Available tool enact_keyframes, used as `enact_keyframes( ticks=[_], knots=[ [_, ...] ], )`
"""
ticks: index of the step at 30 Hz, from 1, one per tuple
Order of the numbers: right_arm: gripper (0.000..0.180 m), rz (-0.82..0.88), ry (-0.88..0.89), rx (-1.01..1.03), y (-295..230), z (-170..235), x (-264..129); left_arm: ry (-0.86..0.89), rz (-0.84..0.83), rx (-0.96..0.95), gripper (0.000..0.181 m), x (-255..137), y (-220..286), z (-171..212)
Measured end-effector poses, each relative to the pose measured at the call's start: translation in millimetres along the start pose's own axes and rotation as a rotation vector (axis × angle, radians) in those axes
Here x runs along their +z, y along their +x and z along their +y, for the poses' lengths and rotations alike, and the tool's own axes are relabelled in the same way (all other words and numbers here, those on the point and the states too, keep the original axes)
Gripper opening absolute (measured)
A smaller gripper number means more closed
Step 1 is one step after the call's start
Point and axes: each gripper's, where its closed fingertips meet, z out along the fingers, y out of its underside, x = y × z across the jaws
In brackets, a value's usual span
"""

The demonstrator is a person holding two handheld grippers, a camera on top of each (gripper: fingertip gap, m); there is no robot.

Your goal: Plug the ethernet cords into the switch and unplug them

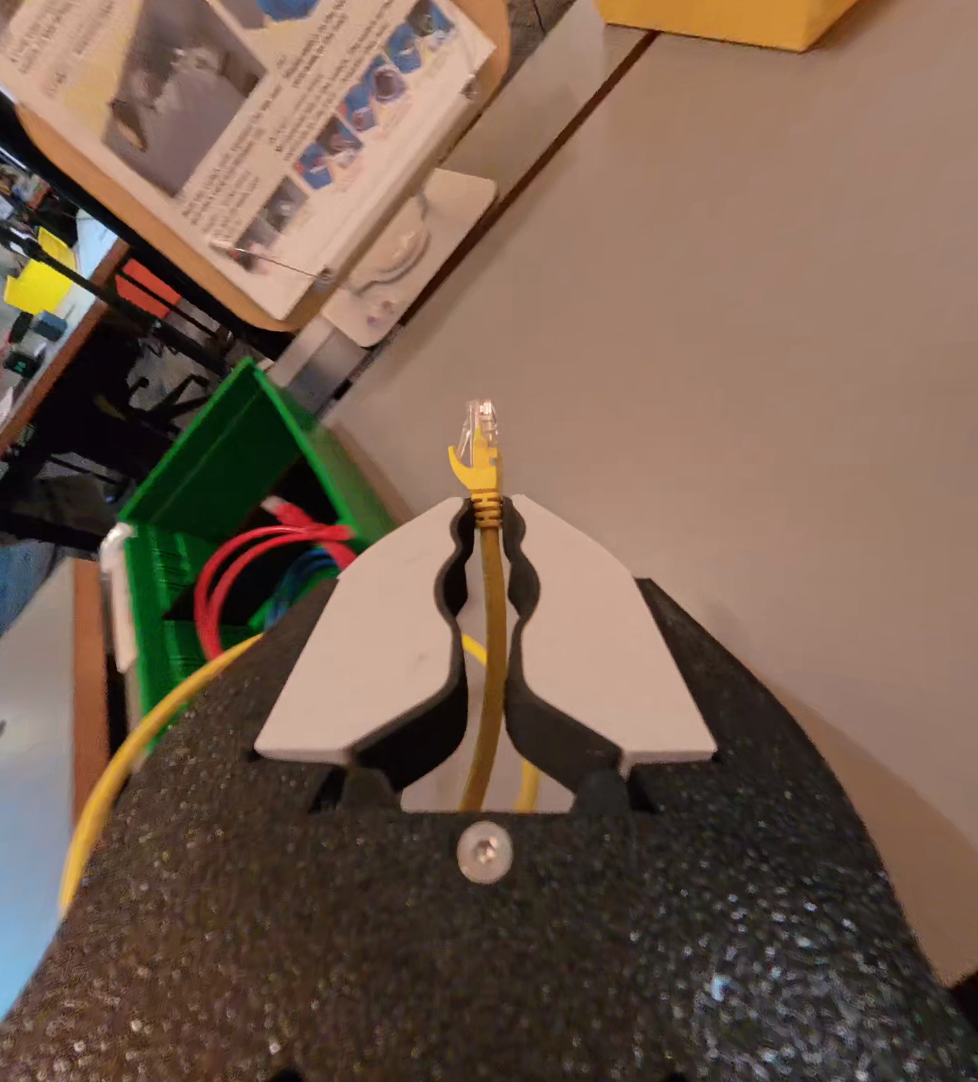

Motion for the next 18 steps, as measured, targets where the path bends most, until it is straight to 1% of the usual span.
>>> enact_keyframes(
  ticks=[3,6,7,8,9,10,12,14,16,18],
  knots=[
    [0.075,-0.022,0.023,0.005,-4,-5,2,0.041,0.033,-0.054,0.008,14,75,-7],
    [0.075,-0.029,0.024,0.001,-7,-8,2,0.014,0.071,-0.047,0.011,43,129,-2],
    [0.075,-0.03,0.026,0.003,-8,-10,2,0.001,0.108,-0.041,0.012,51,146,-1],
    [0.075,-0.029,0.035,0.009,-9,-13,0,-0.016,0.192,-0.034,0.017,58,166,1],
    [0.075,-0.028,0.047,0.019,-11,-15,-2,-0.021,0.301,-0.048,0.031,60,187,0],
    [0.075,-0.031,0.059,0.028,-14,-16,-4,-0.023,0.406,-0.085,0.038,60,203,-3],
    [0.075,-0.027,0.051,0.033,-18,-14,-9,0.002,0.607,-0.147,0.042,52,220,-15],
    [0.075,-0.015,0.041,0.044,-20,-12,-15,-0.014,0.773,-0.147,0.043,44,221,-22],
    [0.075,-0.017,0.06,0.059,-23,-16,-20,-0.099,0.883,-0.078,0.048,44,215,-19],
    [0.075,-0.027,0.09,0.057,-25,-19,-23,-0.213,0.986,-0.021,0.044,50,211,-10]
  ],
)
